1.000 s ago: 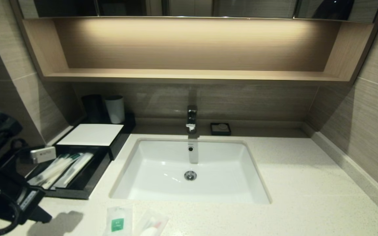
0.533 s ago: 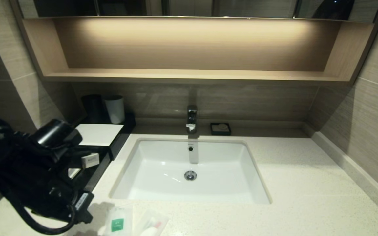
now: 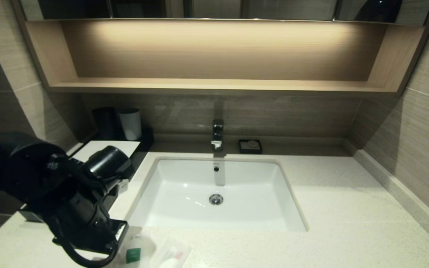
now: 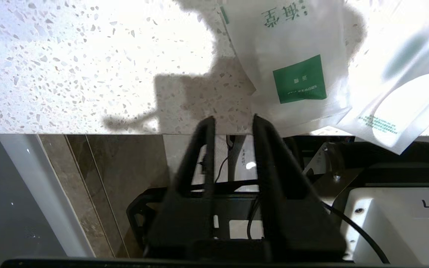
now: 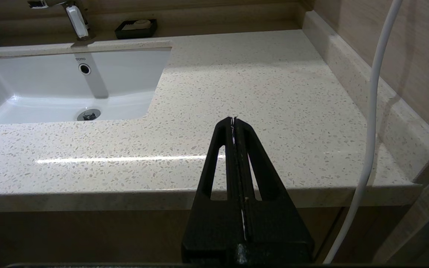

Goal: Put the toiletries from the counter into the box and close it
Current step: Pick up the bathroom toiletry

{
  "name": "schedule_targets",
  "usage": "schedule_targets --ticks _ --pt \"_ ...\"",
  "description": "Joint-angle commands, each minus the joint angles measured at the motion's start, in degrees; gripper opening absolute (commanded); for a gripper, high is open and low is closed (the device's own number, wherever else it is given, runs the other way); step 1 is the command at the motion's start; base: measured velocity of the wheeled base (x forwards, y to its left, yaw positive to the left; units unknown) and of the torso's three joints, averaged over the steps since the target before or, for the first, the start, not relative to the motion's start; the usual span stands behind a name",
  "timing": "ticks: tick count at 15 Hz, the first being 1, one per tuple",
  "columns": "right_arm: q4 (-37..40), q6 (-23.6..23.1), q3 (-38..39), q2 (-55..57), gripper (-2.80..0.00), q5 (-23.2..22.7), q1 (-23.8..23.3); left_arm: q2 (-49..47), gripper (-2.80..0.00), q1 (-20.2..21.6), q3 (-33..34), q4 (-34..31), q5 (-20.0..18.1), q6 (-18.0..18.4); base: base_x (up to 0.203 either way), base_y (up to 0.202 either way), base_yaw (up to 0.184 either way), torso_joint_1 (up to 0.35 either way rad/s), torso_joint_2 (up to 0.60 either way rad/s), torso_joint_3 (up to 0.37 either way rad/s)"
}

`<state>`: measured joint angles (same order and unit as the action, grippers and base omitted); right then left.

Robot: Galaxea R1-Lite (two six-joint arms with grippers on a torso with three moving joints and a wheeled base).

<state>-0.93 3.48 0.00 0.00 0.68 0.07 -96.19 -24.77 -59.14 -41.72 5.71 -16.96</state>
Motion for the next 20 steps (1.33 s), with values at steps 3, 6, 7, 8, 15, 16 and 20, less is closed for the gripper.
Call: schedule_targets --ticks 3,6,7,8,15,16,20 --pt "0.0 0.0 0.0 0.0 -2.8 0.0 0.0 -0.8 0.0 -0.3 -1.5 0.5 -0.1 -1.6 0.0 0.0 0.0 0.0 0.0 0.0" --pt "0.0 0.0 0.0 0.0 -2.8 0.0 0.0 -1.7 0.0 -1.8 -1.4 1.1 -0.8 -2.6 0.0 0.0 0.0 0.0 0.0 0.0" --pt "0.0 0.0 0.0 0.0 -2.8 0.0 0.0 -2.0 0.0 -1.7 -0.9 2.2 -1.6 -2.7 0.0 0.0 0.0 0.0 0.0 0.0" --pt "0.0 0.0 0.0 0.0 -2.8 0.0 0.0 -2.5 0.0 -1.7 -0.6 3.7 -2.3 -2.7 0.0 0.0 0.0 0.0 0.0 0.0" --pt "0.0 0.0 0.0 0.0 -2.8 0.0 0.0 -4.2 0.0 -1.4 0.0 4.2 -6.1 -2.1 0.0 0.0 0.0 0.0 0.0 0.0" --pt "0.0 0.0 0.0 0.0 -2.8 0.0 0.0 -4.8 0.0 -1.2 0.2 4.2 -6.1 -2.1 0.0 0.0 0.0 0.0 0.0 0.0" --pt "0.0 0.0 0.0 0.0 -2.8 0.0 0.0 -5.4 0.0 -0.5 0.0 4.3 -6.1 -2.2 0.0 0.0 0.0 0.0 0.0 0.0"
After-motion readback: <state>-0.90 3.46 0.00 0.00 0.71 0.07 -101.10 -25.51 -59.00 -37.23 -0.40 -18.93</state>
